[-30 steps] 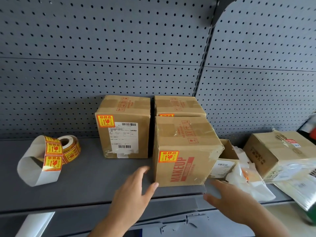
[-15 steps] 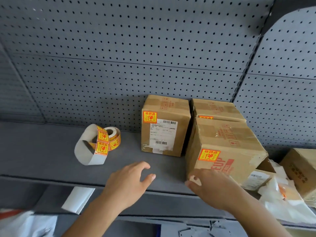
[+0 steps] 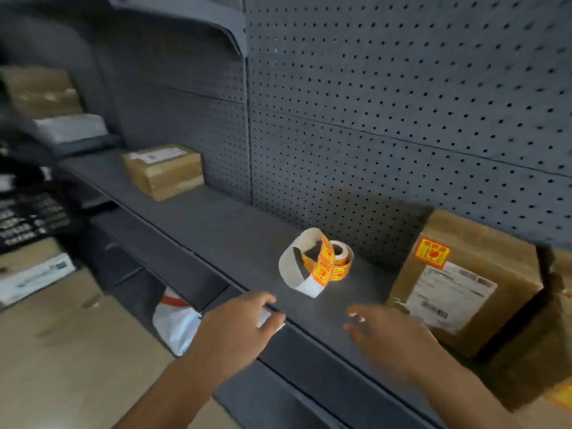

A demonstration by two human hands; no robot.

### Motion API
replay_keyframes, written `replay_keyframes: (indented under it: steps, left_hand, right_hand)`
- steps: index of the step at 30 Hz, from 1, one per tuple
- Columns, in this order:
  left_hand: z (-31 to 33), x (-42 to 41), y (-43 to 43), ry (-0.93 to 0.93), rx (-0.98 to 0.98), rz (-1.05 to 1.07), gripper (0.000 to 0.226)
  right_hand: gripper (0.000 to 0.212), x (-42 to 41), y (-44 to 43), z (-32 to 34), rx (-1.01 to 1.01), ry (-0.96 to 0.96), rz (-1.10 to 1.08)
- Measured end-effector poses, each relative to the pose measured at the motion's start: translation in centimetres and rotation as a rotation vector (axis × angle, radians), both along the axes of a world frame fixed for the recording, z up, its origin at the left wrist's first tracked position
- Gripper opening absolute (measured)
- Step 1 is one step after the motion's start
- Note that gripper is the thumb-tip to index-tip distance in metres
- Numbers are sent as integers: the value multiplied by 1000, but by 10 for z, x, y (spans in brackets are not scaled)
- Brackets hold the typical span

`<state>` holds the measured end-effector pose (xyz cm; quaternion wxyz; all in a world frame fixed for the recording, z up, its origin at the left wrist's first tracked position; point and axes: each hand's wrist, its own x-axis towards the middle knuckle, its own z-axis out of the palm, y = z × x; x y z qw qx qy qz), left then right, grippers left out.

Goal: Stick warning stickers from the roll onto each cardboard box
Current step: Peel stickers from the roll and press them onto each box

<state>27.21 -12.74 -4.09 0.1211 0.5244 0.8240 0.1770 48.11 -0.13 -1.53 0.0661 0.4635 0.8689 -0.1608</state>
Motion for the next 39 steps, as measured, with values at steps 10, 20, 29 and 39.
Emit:
replay_keyframes:
  steps: [10,20,29,39]
  left_hand:
    - [-10,-69,-72,-66,-4,386,43]
    - [-15,-181,-93,-54,29,434,37]
    - [-5,-303,-91,-14,31,395,40]
    - [-11,-397,-49,20,27,379,45]
  right_hand:
    - [37,-107,-10,-1,20,51,321]
    - [41,-230,-14,-6,21,82,349]
    - [42,-345,-21,0,56,58,320]
    - [39,-441,18,-5,46,37,342]
